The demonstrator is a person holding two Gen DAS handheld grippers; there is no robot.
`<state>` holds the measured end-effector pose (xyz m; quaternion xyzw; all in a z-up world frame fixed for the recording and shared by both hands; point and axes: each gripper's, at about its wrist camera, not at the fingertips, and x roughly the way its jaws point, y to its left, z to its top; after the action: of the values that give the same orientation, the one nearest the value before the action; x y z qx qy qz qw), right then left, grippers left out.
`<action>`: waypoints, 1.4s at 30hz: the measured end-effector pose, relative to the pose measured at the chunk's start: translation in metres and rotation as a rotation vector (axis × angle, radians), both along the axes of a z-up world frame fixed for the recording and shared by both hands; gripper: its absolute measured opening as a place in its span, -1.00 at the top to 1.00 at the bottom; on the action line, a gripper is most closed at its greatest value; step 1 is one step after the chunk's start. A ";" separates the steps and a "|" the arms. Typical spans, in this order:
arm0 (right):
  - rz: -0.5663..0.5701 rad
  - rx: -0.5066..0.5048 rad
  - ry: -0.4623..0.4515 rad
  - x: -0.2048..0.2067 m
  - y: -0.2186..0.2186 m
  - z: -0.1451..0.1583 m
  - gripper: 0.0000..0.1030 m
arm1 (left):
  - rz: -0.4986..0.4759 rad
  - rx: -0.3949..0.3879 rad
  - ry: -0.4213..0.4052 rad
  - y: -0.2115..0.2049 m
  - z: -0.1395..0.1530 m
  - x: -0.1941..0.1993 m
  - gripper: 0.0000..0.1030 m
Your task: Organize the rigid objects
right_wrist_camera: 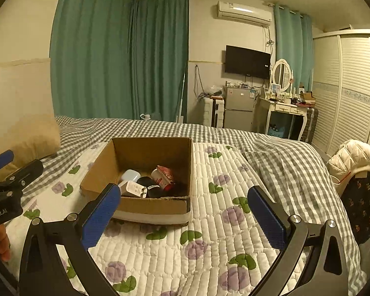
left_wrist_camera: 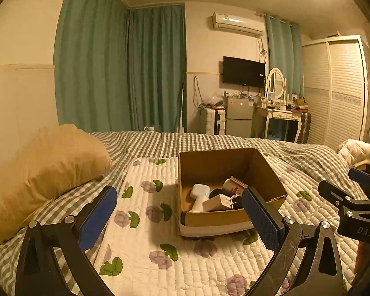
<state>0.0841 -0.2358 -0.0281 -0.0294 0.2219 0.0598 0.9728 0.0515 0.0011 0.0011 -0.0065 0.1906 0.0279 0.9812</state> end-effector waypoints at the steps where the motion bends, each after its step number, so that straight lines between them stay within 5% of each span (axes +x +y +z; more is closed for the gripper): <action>1: 0.000 0.001 0.002 0.000 0.000 -0.001 -0.99 | 0.001 0.003 0.002 0.000 0.000 0.000 -1.00; 42: -0.008 -0.003 0.026 0.004 -0.001 -0.004 -1.00 | 0.012 0.001 0.043 0.003 -0.011 0.003 -1.00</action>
<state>0.0881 -0.2370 -0.0321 -0.0294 0.2349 0.0558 0.9700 0.0548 0.0039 -0.0098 -0.0063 0.2115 0.0339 0.9768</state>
